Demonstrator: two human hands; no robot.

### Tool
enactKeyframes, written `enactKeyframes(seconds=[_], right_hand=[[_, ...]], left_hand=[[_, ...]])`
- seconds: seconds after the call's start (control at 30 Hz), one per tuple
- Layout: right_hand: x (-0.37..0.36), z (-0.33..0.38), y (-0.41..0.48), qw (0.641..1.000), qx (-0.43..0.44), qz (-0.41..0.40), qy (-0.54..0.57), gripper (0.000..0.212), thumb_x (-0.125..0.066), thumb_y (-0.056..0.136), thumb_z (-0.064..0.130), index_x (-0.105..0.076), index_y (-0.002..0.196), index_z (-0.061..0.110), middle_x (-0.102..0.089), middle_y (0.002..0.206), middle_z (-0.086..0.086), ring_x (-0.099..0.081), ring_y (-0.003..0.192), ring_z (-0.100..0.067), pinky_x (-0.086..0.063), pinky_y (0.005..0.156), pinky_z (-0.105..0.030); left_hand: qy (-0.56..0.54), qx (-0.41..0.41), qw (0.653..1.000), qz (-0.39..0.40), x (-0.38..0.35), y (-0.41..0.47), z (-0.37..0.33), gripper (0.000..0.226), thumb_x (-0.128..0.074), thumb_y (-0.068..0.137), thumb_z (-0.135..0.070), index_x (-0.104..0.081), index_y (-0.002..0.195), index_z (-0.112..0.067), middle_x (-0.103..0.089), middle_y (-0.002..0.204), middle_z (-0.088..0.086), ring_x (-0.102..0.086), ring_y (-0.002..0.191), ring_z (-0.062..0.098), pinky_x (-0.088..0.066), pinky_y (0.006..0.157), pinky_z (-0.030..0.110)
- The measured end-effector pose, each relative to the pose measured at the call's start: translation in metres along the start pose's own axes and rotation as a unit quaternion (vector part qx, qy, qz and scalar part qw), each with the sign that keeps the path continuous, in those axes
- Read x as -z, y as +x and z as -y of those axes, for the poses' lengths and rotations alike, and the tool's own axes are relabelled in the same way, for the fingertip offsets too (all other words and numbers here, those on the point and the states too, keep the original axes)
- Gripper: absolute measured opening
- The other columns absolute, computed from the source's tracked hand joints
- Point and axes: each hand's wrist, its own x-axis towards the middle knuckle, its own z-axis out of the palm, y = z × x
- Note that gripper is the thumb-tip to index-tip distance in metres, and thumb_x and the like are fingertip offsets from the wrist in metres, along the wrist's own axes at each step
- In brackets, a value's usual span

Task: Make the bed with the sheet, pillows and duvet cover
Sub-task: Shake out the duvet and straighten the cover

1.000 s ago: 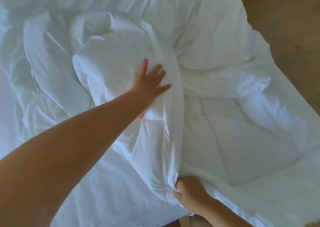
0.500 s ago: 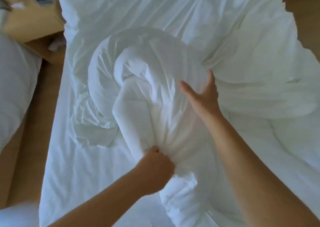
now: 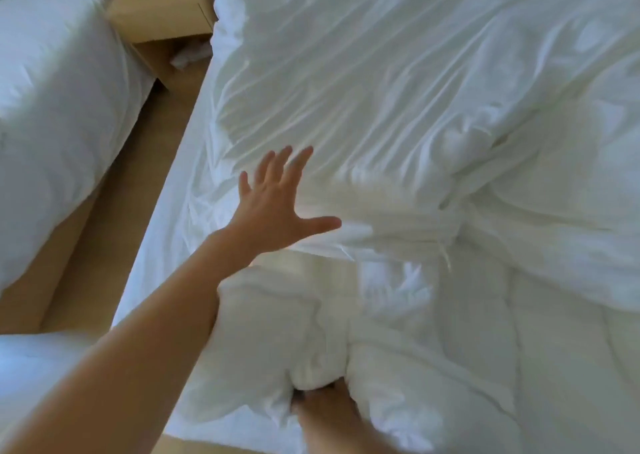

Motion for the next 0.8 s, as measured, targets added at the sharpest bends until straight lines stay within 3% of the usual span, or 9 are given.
enactKeyframes(seconds=[0.1,0.17,0.3,0.43,0.53,0.63,0.7,0.73,0.8], right_hand=[[0.009,0.017,0.0,1.0,-0.018,0.0,0.006,0.038,-0.066,0.068,0.035,-0.069,0.106,0.03,-0.07,0.1,0.006,-0.066,0.095,-0.016,-0.03,0.105,-0.039],[0.027,0.016,0.002,0.998,-0.013,0.031,0.046,0.04,-0.048,0.078,0.026,-0.059,0.116,0.02,-0.056,0.111,-0.004,-0.052,0.108,-0.025,-0.03,0.106,-0.041],[0.072,0.002,0.027,0.967,-0.113,-0.206,0.102,0.024,-0.057,0.074,0.009,-0.066,0.095,0.004,-0.062,0.092,-0.009,-0.059,0.085,-0.031,-0.051,0.073,-0.042],[0.079,0.02,0.093,0.977,-0.138,-0.162,0.004,0.041,-0.057,0.086,0.017,-0.053,0.127,0.01,-0.05,0.126,-0.006,-0.045,0.117,-0.026,-0.034,0.095,-0.032],[0.061,0.064,0.15,0.982,-0.084,-0.163,-0.051,0.057,-0.075,0.072,0.019,-0.057,0.124,0.004,-0.056,0.122,-0.016,-0.054,0.114,-0.035,-0.043,0.094,-0.04],[0.03,0.101,0.209,0.978,-0.02,-0.155,-0.136,0.069,-0.081,0.061,0.023,-0.058,0.124,0.006,-0.056,0.123,-0.021,-0.055,0.115,-0.038,-0.043,0.095,-0.051],[0.015,0.104,0.243,0.973,-0.062,-0.096,-0.202,0.075,-0.071,0.072,0.03,-0.04,0.139,0.016,-0.034,0.145,-0.018,-0.031,0.135,-0.036,-0.023,0.108,-0.053],[0.011,0.098,0.255,0.965,-0.112,-0.071,-0.224,0.078,-0.066,0.077,0.033,-0.028,0.144,0.021,-0.021,0.15,-0.014,-0.018,0.139,-0.034,-0.015,0.11,-0.053],[0.009,0.082,0.266,0.942,-0.199,-0.058,-0.266,0.082,-0.063,0.08,0.037,-0.016,0.146,0.028,-0.012,0.151,-0.009,-0.014,0.139,-0.031,-0.02,0.106,-0.051]], left_hand=[[0.139,-0.012,0.964,0.226,-0.063,-0.002,0.034,0.117,-0.055,0.063,-0.081,0.008,0.149,-0.033,0.009,0.159,0.0,0.009,0.145,0.025,0.007,0.11,0.062],[0.141,-0.009,0.956,0.255,-0.106,-0.032,0.059,0.109,-0.056,0.072,-0.073,0.007,0.15,-0.029,0.006,0.159,0.001,0.006,0.146,0.023,0.004,0.111,0.063],[0.072,-0.015,0.98,0.187,-0.15,-0.082,0.114,0.082,-0.048,0.087,-0.059,-0.008,0.151,-0.026,-0.012,0.157,-0.005,-0.013,0.143,0.014,-0.013,0.115,0.044],[-0.087,-0.094,0.992,-0.004,-0.131,-0.089,0.172,0.054,-0.063,0.083,-0.035,-0.051,0.131,-0.013,-0.054,0.13,0.007,-0.051,0.119,0.026,-0.039,0.097,0.038],[-0.15,0.03,0.973,-0.17,-0.121,-0.073,0.242,0.051,-0.065,0.075,-0.02,-0.054,0.123,-0.005,-0.058,0.116,0.014,-0.053,0.108,0.033,-0.044,0.087,0.045],[-0.145,0.191,0.969,-0.054,-0.134,-0.04,0.307,0.088,-0.071,0.076,-0.021,-0.021,0.148,-0.013,-0.031,0.146,0.012,-0.032,0.131,0.034,-0.033,0.102,0.048],[-0.217,0.256,0.942,0.033,-0.151,-0.017,0.33,0.104,-0.075,0.075,-0.036,-0.006,0.15,-0.016,-0.021,0.151,0.011,-0.025,0.137,0.032,-0.029,0.108,0.047],[-0.284,0.282,0.914,0.058,-0.16,-0.006,0.333,0.105,-0.076,0.074,-0.041,-0.008,0.15,-0.013,-0.024,0.15,0.013,-0.027,0.136,0.033,-0.03,0.109,0.046],[-0.402,0.3,0.862,0.067,-0.174,0.013,0.326,0.087,-0.071,0.079,-0.041,-0.025,0.145,-0.009,-0.04,0.141,0.015,-0.039,0.129,0.033,-0.036,0.105,0.044]])
